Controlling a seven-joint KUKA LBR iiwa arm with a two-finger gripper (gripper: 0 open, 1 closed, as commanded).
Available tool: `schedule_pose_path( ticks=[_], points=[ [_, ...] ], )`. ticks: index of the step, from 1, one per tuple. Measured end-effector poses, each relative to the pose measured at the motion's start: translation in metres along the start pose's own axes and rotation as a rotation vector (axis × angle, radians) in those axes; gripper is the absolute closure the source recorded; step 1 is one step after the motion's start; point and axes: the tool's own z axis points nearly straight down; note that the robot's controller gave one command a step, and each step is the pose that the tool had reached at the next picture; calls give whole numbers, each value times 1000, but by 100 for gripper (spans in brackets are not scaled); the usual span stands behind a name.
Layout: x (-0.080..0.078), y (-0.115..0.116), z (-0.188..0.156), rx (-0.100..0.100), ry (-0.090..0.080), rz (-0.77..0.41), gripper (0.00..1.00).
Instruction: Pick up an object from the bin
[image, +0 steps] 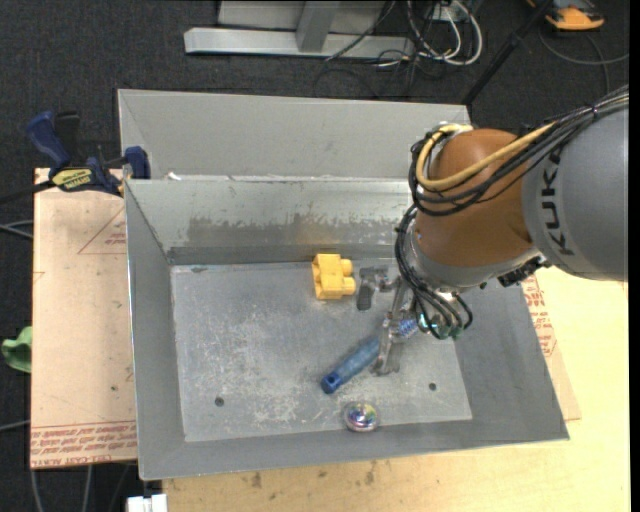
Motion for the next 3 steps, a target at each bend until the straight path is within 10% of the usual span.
schedule_pose_path(
  ticks=[1, 2, 3],
  points=[
    [-35, -21, 125, 1, -5, -377, 0],
    [-36, -20, 122, 1, -9, -377, 100],
    [14, -52, -27, 5, -12, -707, 100]
  ],
)
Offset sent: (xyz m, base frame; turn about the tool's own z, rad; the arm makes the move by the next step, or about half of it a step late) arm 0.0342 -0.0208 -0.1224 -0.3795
